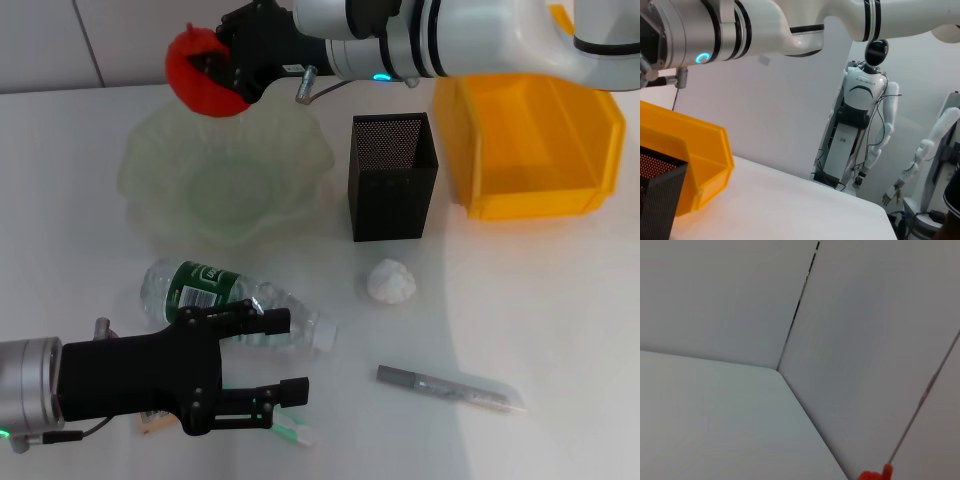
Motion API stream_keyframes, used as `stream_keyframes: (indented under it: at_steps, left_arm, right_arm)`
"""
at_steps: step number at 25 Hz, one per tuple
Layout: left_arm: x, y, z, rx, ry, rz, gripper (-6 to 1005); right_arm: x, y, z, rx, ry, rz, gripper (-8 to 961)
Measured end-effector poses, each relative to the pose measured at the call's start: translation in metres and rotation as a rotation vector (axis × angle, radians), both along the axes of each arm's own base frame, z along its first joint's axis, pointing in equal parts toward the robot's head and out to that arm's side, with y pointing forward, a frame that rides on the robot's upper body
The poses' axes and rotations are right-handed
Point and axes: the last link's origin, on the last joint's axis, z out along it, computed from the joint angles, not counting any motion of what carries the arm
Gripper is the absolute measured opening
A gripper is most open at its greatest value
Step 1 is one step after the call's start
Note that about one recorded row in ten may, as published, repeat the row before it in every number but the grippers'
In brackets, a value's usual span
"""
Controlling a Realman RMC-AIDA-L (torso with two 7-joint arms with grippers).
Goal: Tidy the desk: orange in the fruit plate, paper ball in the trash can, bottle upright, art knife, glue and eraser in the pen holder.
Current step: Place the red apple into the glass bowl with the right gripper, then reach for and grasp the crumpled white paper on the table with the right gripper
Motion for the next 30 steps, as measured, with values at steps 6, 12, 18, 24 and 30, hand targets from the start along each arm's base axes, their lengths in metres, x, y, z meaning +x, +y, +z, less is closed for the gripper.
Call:
stream_keyframes:
  at_steps: [6,12,18,24,30]
  left_arm:
    - [-0.001,0.0,0.0,0.003,-0.001,0.005,795]
    - [-0.001,0.0,0.001,0.01,-0.001,0.0,795]
    - [-0.001,0.0,0.001,0.012,-0.001,-0.001,795]
    - [-0.001,-0.001,0.001,0.019,-0.002,-0.013,795]
    - [0.0,0.0,0.0,0.02,-0.001,-0.016,795]
  right_arm:
    - [-0.006,-0.004,-0.003,-0.018,0.024,0.013,196]
    - [-0.006,-0.008,0.013,-0.049,0.094,-0.013,438]
    - [-0.002,-0.027,0.044,-0.135,0.154,-0.152,751]
    - [0.019,-0.07,0.107,-0.213,0.068,-0.413,770]
    - [0.041,-0.113,0.144,-0.314,-0.075,-0.616,782]
